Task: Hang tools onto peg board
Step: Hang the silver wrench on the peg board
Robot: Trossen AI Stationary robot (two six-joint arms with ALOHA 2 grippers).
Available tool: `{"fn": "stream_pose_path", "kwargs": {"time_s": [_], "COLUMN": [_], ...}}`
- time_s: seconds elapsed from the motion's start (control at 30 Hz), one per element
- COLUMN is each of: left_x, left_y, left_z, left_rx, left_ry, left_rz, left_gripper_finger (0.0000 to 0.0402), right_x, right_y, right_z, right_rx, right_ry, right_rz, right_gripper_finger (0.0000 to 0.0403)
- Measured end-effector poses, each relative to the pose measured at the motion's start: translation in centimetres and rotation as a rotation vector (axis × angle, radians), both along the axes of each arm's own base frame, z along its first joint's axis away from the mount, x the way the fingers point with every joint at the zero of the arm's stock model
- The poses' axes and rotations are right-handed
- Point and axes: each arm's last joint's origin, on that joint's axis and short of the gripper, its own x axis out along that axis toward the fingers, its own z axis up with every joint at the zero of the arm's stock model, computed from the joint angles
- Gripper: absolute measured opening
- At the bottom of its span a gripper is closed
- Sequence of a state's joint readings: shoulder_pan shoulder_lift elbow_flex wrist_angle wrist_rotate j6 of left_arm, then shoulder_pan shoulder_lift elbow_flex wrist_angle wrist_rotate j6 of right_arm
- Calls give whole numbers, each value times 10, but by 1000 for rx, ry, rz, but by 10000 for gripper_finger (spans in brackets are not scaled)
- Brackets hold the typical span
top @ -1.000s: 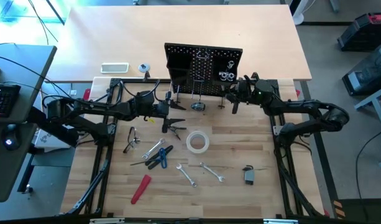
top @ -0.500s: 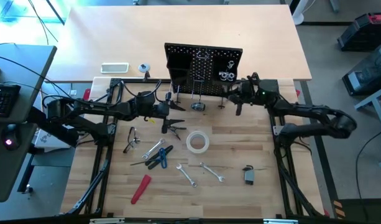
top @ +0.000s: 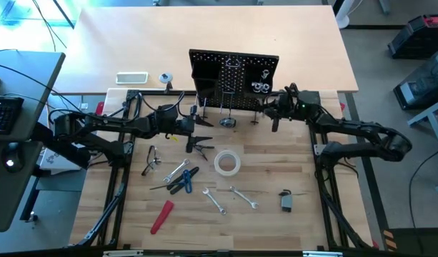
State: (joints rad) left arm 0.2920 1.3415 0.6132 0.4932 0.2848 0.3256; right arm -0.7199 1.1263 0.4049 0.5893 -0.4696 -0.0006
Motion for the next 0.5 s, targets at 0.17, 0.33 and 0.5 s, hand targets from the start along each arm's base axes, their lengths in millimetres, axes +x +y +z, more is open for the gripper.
{"fn": "stream_pose_path", "kwargs": {"time_s": [0.17, 0.33, 0.5], "left_x": [0, 0, 0], "left_y": [0, 0, 0], "left_z": [1, 1, 1], "left_rx": [2, 3, 4], "left_ry": [-6, -10, -14], "left_rz": [0, 0, 0], "left_gripper_finger": [220, 220, 220], "right_x": [-3, -3, -1], "right_y": [-4, -4, -7], "right_z": [-2, -3, -8], "right_rx": [15, 18, 26], "right_ry": [18, 21, 38], "right_rz": [-26, -27, -78], "right_gripper_finger": [3, 3, 3]}}
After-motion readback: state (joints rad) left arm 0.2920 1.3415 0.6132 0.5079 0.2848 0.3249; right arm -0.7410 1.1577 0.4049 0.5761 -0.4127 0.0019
